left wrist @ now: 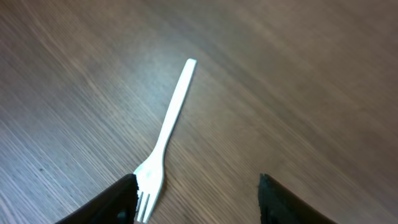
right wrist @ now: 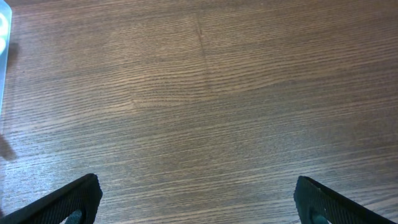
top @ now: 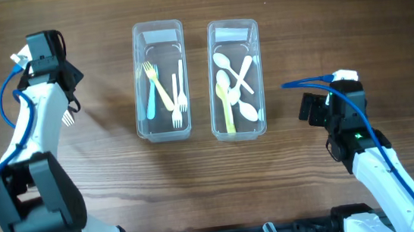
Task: Pack container
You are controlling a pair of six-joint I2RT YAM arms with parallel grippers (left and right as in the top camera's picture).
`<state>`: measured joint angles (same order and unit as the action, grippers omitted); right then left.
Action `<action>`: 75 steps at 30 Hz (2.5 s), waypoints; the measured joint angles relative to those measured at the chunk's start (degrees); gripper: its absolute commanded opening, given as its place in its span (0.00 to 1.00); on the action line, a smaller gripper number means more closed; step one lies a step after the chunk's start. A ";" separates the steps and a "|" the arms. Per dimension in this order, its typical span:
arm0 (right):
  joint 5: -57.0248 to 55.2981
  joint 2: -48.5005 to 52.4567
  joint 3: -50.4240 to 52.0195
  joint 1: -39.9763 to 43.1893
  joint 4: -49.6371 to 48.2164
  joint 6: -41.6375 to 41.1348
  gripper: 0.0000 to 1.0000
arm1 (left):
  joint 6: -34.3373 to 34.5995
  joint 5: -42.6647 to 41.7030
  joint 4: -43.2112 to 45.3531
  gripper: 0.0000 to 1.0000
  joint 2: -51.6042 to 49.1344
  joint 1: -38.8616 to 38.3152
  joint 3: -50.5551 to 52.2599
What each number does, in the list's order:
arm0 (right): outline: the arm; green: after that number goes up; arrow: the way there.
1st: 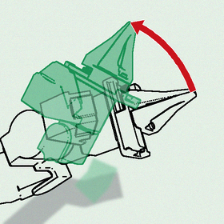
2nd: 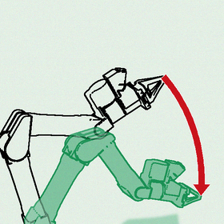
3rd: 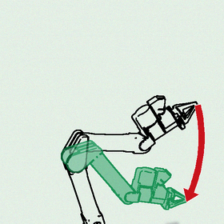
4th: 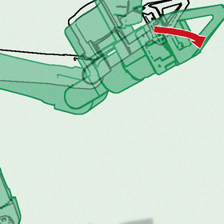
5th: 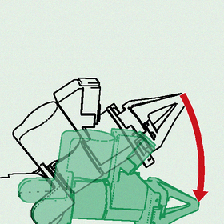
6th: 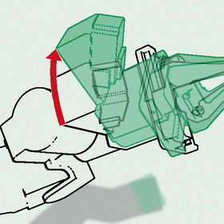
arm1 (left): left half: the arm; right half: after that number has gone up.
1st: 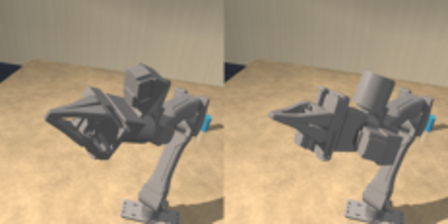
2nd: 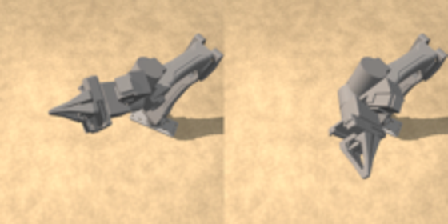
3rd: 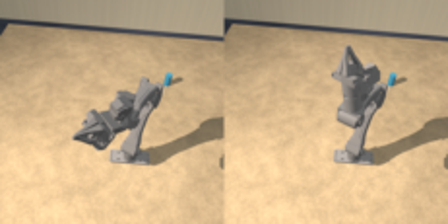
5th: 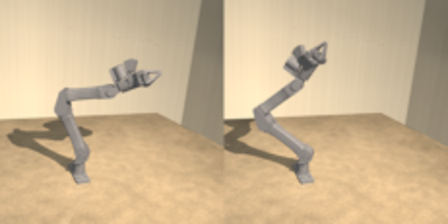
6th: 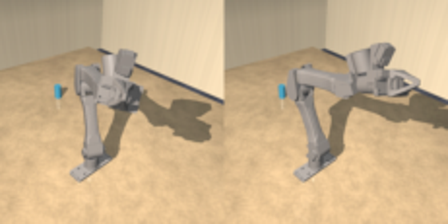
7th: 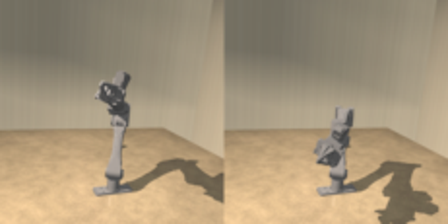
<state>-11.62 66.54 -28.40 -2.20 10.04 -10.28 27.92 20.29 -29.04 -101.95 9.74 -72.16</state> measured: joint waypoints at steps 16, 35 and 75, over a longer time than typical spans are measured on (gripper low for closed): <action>0.00 0.00 0.00 0.00 0.00 0.00 1.00 | -5.68 -13.42 3.76 0.43 -13.35 9.40 0.00; 0.00 0.00 0.00 0.00 -0.02 0.00 1.00 | -2.32 -24.83 -1.79 0.04 14.69 6.97 -0.70; -0.02 0.00 0.00 0.00 0.00 0.00 1.00 | -21.62 -23.12 -1.62 1.00 11.67 1.64 -0.79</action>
<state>-11.64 66.54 -28.40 -2.20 10.04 -10.28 6.31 -2.83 -30.65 -90.28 11.38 -72.95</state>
